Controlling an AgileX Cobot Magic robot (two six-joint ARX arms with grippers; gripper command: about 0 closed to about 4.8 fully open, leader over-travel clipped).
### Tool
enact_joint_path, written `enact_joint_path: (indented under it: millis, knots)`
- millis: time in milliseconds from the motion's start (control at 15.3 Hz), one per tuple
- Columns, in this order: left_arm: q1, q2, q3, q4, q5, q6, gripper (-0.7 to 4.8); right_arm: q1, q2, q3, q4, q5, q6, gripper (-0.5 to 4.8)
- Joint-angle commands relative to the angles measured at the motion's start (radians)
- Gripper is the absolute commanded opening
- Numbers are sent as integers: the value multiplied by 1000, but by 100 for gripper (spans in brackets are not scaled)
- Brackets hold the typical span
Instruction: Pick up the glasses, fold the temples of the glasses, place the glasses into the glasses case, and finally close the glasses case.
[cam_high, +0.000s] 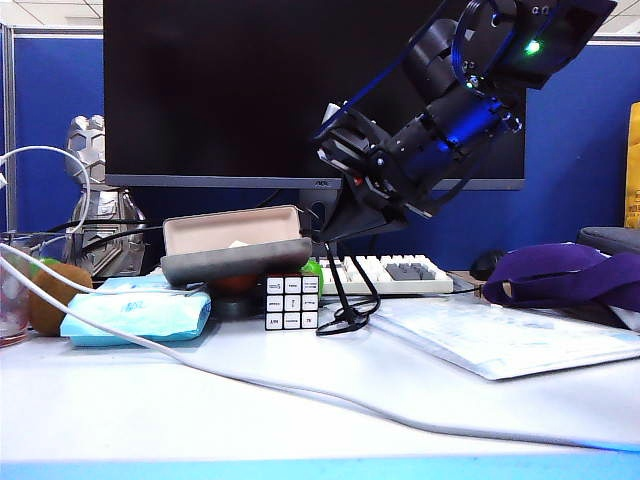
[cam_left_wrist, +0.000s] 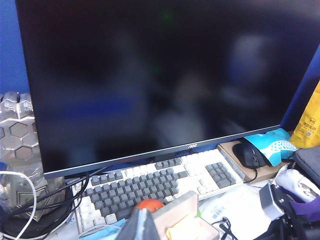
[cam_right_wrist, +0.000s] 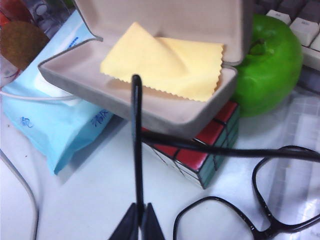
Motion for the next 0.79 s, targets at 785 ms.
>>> enact_joint_path:
  millis: [785]
  knots:
    - [-5,4,6,12,7,-27,-5,122,-235,5,-578,129,-274,-5]
